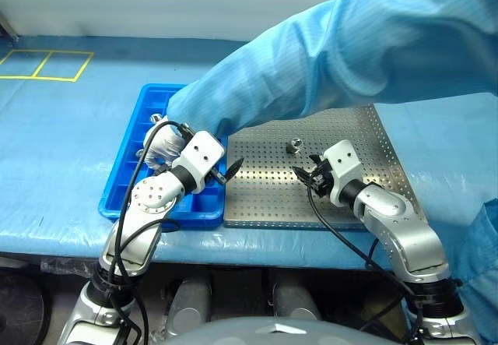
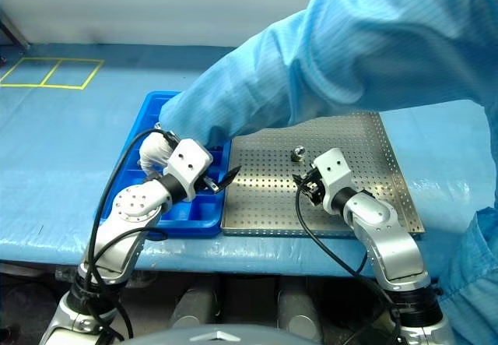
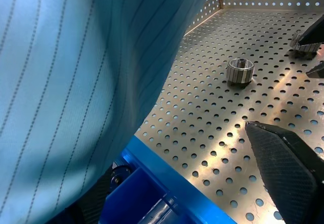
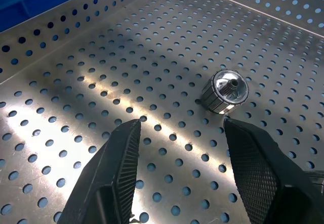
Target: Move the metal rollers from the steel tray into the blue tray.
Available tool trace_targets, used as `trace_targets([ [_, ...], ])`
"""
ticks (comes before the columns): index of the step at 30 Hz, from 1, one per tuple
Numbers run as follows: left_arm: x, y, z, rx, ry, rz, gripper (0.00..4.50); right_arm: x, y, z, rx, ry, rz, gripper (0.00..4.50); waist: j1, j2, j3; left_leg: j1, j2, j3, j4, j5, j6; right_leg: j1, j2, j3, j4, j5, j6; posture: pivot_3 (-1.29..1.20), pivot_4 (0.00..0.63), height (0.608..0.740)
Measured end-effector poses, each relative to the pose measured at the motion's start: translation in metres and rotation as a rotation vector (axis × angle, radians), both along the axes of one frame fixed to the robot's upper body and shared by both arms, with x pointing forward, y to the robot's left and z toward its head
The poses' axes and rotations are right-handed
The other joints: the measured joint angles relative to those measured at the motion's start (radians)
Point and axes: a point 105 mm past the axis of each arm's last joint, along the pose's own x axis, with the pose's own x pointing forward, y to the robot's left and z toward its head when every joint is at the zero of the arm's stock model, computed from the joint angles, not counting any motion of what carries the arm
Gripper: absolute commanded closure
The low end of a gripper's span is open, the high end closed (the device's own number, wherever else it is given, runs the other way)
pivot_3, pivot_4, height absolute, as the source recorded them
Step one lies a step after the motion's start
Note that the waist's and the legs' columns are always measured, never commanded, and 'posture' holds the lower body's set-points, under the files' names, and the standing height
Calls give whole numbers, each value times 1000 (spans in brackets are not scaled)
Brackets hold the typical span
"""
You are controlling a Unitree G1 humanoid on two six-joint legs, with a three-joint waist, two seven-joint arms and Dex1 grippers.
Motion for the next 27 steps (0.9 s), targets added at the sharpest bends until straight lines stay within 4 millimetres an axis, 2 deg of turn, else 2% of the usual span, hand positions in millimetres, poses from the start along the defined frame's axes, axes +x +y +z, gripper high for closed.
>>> trace_targets([
  [19,1,2,0,3,-3,11,88,5,2,3,7,-16,-10,1746,0,0,0,0,0,0,0,0,0,0,0,0,0,0,0,111,150,740],
  [27,3,5,2,-7,-11,35,88,7,1,-2,16,1,-30,1746,0,0,0,0,0,0,0,0,0,0,0,0,0,0,0,116,150,740],
])
